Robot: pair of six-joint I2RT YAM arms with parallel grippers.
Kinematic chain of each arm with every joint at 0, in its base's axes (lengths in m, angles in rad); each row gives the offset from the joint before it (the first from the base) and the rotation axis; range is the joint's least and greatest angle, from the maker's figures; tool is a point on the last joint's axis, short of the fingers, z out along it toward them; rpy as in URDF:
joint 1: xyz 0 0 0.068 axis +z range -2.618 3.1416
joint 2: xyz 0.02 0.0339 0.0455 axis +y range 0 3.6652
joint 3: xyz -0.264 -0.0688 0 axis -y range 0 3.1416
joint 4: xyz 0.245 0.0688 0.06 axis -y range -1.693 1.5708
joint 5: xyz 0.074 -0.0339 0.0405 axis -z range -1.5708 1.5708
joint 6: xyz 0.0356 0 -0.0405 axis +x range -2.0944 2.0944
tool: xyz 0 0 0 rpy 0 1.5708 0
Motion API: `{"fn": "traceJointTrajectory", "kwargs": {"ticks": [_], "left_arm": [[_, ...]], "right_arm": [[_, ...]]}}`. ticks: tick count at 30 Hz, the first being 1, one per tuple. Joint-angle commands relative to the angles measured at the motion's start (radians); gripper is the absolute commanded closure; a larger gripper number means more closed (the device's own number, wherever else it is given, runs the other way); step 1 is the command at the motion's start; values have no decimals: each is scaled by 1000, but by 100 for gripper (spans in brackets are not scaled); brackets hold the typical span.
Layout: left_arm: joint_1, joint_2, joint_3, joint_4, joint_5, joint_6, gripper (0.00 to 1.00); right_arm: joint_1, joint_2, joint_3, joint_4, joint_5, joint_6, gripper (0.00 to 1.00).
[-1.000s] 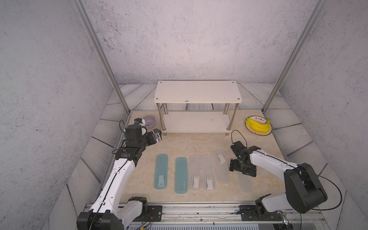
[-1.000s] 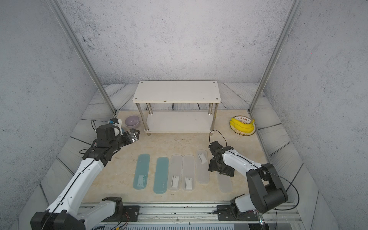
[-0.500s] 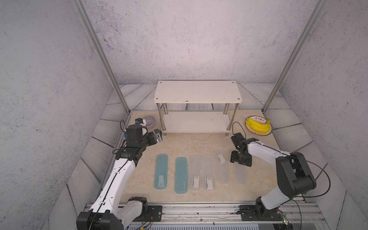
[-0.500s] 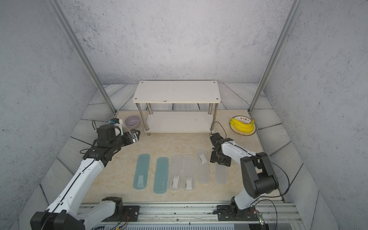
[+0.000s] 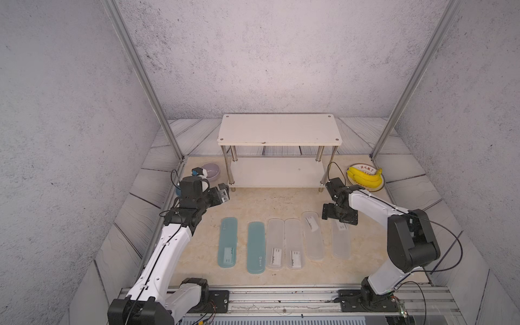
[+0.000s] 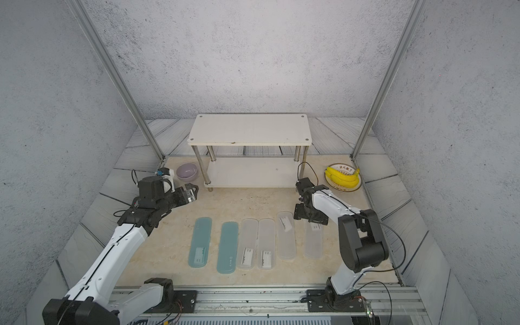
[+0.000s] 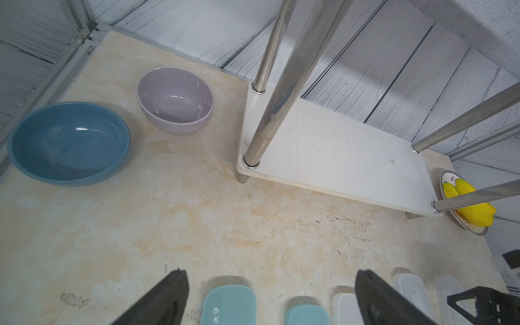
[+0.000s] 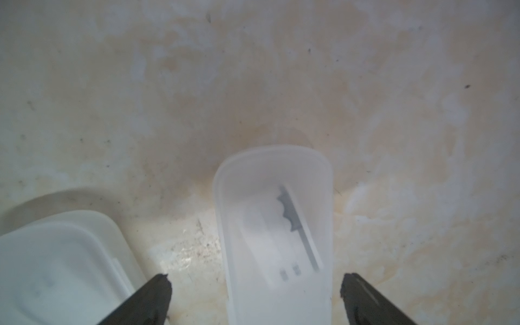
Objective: Place the pencil cases on the shelf according to color
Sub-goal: Pick up the pencil case from the center of the board.
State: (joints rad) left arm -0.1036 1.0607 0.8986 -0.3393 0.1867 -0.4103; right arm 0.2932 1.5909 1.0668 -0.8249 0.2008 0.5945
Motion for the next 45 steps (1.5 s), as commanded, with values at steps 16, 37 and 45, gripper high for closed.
{"fn": "traceJointTrajectory", "kwargs": {"ticks": [16, 37, 45], "left_arm": [[-28, -31, -29, 34, 21, -28, 1], [-36, -24, -43, 55, 22, -54, 1], [-36, -21, -49, 60, 24, -59, 1]], "right_arm": [[56, -364, -413, 20, -182, 135, 3], [70, -259, -456, 89, -129, 151, 8], [106, -228, -438, 69, -84, 160, 13]]}}
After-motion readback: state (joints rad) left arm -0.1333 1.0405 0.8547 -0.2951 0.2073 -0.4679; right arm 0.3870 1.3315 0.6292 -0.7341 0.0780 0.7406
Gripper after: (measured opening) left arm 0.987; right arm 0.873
